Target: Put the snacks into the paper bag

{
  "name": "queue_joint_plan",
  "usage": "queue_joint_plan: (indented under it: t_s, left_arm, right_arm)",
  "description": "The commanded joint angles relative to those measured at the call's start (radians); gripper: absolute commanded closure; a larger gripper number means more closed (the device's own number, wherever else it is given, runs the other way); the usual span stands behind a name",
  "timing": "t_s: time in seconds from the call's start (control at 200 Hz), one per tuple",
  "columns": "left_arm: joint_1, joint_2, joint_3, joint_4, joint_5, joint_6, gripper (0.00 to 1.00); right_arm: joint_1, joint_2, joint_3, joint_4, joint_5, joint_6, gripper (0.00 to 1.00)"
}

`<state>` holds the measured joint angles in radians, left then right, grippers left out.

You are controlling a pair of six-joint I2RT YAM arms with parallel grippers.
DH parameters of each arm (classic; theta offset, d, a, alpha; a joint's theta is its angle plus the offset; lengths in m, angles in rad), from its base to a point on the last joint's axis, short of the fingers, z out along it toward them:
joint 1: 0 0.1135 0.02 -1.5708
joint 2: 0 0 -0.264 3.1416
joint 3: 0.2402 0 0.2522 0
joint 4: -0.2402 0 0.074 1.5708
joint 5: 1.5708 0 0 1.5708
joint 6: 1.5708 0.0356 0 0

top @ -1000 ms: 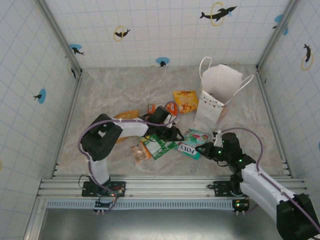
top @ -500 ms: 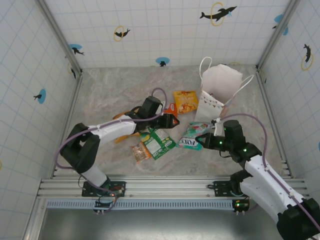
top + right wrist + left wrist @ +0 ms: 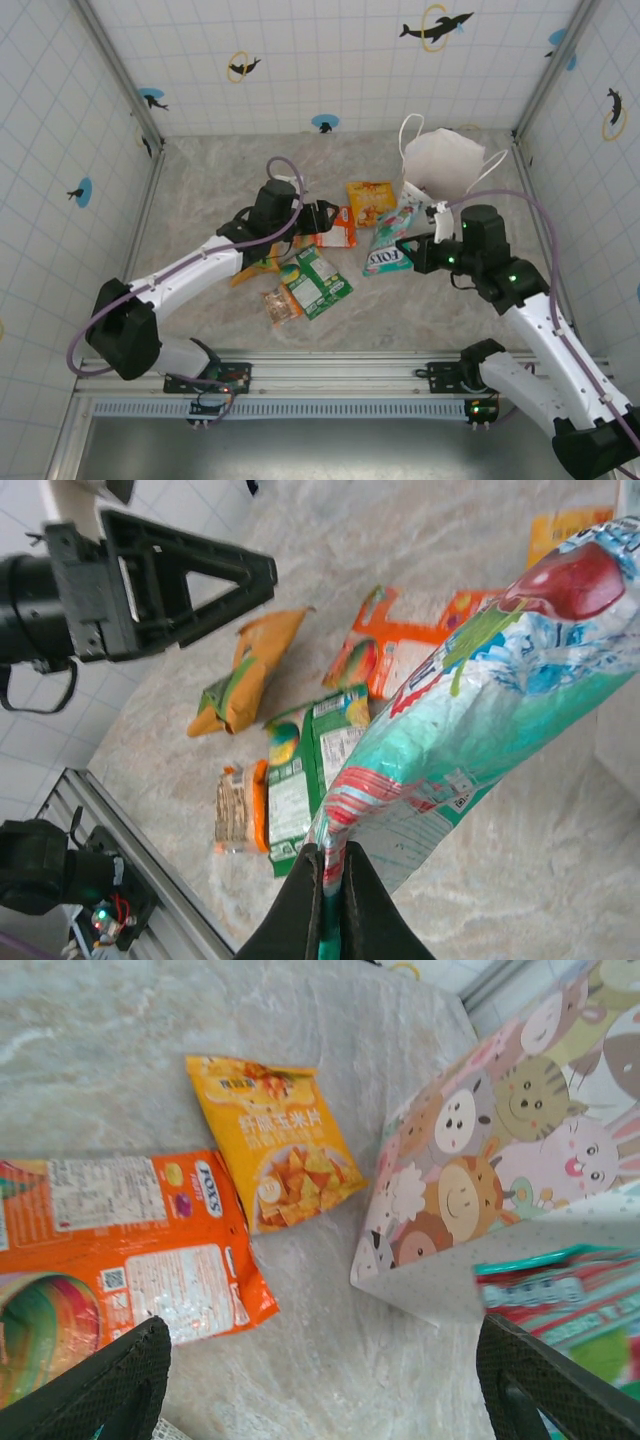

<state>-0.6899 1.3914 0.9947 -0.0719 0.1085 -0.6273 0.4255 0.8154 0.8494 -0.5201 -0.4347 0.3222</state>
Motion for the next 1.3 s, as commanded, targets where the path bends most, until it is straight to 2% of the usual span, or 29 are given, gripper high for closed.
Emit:
queue_joint_plan:
  t_s: [0.0,0.065,0.235,0.49,0.706,0.926,1.101,1.296]
  left_arm:
    - [0.006,-0.029,0.015,-0.02,-0.076,0.035,0.18]
    - [0.007,-0.032,0.026,-0.02,-0.087,0.049,0.18]
    - [0.006,-0.028,0.048,0.011,-0.086,0.078,0.18]
    - [0.006,-0.016,0.082,0.022,-0.082,0.118,0.19]
    - [0.006,-0.001,0.095,0.033,-0.077,0.129,0.19]
    - [0.007,0.019,0.099,0.046,-0.063,0.131,0.19]
    - [0.005,0.046,0.112,0.041,-0.048,0.13,0.19]
    - [0.006,0.057,0.113,0.043,-0.045,0.129,0.19]
  right_arm:
    - [0.004,0.014,0.111,0.016,0.041,-0.074,1.0]
    - [0.004,0.027,0.156,0.028,0.042,-0.087,1.0]
    - [0.004,0.063,0.268,0.101,0.136,-0.106,1.0]
    - [0.002,0.133,0.433,0.165,0.314,-0.163,1.0]
    - [-0.002,0.142,0.458,0.245,0.518,-0.225,1.0]
    - [-0.005,0.166,0.473,0.205,0.71,-0.274,1.0]
    - [-0.03,0.214,0.485,0.164,0.743,-0.29,1.0]
    - [-0.107,0.264,0.478,0.143,0.662,-0.262,1.0]
